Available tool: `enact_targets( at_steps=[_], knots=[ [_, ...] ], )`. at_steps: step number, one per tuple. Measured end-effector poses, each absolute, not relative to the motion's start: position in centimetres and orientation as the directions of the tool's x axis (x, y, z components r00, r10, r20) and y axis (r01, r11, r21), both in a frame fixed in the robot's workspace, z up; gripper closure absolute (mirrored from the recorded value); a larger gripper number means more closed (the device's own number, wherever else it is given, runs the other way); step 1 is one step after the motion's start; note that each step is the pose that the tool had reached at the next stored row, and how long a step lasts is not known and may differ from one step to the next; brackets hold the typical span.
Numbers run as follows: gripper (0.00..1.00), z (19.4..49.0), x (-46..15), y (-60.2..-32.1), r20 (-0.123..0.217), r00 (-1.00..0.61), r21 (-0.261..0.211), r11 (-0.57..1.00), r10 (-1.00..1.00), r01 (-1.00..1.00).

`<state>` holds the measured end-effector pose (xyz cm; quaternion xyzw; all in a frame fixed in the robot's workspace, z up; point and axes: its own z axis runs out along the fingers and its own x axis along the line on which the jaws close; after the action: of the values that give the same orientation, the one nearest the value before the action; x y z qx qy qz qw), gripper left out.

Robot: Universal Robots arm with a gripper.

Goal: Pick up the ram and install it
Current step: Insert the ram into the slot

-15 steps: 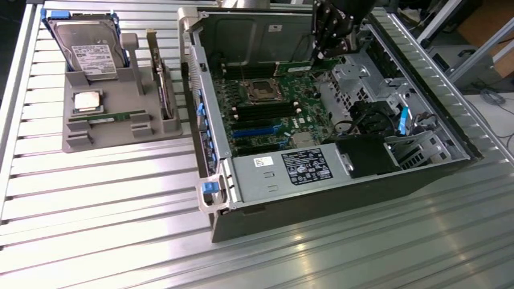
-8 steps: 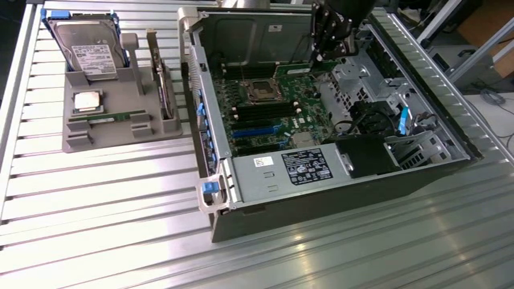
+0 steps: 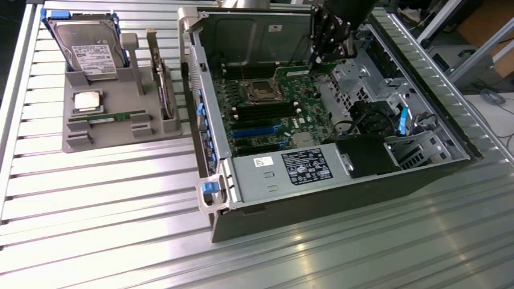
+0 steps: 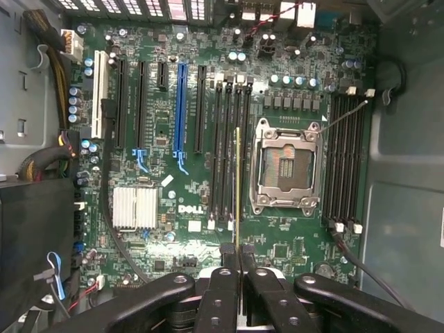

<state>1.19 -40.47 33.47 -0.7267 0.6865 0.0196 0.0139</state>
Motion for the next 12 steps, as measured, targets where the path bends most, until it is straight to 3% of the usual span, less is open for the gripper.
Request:
enact_targets(
  at_steps=[12],
  knots=[
    [0.88, 32.82, 1.19, -40.47, -0.046, 0.057, 0.007, -0.057, -0.997, -0.998]
  ],
)
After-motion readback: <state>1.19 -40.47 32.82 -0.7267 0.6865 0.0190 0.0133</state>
